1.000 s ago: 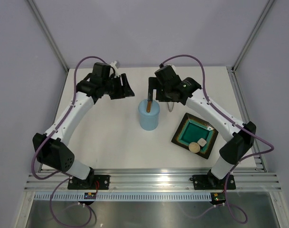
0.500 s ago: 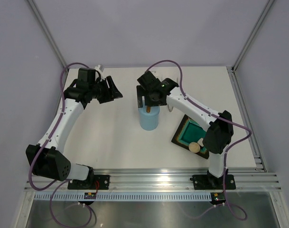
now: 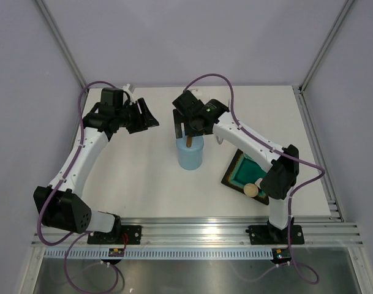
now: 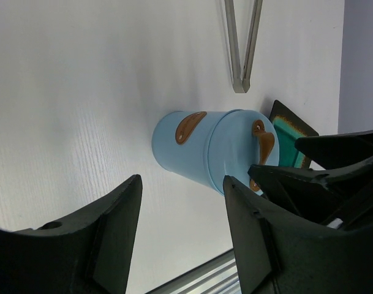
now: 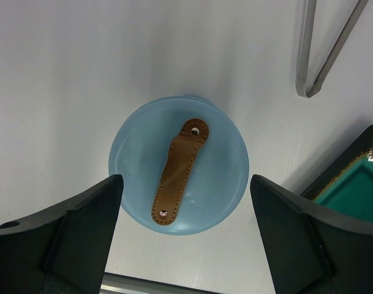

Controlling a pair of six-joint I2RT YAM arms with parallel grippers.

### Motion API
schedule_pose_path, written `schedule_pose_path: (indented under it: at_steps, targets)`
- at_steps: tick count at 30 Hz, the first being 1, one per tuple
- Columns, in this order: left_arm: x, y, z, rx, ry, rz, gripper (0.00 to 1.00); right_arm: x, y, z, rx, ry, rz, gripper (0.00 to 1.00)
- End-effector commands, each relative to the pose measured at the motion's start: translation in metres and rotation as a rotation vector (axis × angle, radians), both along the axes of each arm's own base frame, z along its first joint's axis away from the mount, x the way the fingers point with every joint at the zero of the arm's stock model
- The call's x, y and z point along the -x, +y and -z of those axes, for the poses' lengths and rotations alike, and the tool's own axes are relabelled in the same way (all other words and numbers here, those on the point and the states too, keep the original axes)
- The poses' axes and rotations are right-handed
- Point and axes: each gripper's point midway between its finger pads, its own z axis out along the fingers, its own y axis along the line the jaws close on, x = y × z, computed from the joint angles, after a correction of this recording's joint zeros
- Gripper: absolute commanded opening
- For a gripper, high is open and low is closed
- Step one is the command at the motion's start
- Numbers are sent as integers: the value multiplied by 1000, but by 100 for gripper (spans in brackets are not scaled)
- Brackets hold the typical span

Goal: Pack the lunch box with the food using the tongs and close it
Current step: Adjust the box lid on the packing box.

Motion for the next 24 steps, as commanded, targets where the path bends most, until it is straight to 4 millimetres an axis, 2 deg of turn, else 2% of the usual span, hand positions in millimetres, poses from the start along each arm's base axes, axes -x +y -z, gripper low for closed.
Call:
schedule_pose_path:
  at_steps: [1, 4, 7, 13, 16, 19, 24]
  targets:
    - [-3, -2, -12, 28, -45, 6, 58, -2, -8, -61, -59, -128, 17, 92]
    - [-4, -1, -12, 25, -45, 2, 58, 2, -6, -72, -87, -138, 3, 92]
    - [-5, -1, -11, 22, -44, -2, 58, 8, -1, -59, -83, -104, -22, 92]
    - [-5, 2, -8, 17, -33, -13, 58, 19, 5, 8, -20, 30, -45, 92]
    - [-5, 2, -7, 18, -29, -13, 58, 26, 1, 31, 38, 84, -55, 91]
    - [-4, 2, -4, 13, -22, -11, 58, 25, -2, 19, 72, 54, -62, 91]
    - [-4, 2, -6, 15, -26, -11, 58, 13, -6, -43, 27, -79, -49, 91]
